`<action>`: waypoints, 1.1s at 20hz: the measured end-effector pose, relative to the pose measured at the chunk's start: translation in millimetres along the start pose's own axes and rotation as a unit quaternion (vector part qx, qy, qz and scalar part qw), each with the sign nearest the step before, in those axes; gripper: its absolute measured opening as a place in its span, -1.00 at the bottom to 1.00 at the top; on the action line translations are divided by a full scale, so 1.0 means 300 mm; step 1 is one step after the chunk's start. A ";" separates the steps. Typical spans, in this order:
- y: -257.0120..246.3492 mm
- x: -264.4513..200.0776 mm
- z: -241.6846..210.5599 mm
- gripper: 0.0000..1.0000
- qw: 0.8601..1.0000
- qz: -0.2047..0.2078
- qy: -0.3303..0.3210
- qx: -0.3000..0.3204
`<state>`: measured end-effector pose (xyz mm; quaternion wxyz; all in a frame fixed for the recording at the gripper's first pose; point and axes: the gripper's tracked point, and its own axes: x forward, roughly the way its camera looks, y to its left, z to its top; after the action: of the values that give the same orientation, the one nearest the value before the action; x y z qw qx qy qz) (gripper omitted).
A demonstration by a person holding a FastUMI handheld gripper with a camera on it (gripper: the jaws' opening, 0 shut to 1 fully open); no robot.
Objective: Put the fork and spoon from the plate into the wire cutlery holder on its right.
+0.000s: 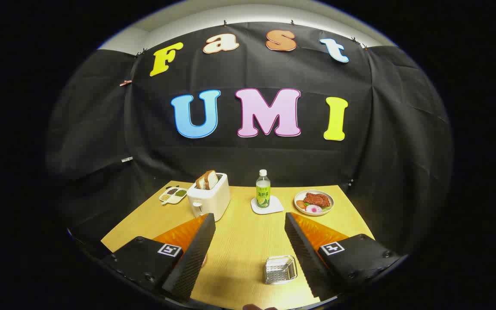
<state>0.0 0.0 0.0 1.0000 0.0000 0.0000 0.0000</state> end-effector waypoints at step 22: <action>0.022 -0.005 -0.054 1.00 0.998 -0.070 0.003 0.011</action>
<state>-1.5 6.5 -16.1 0.9975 0.0106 0.0032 -0.0697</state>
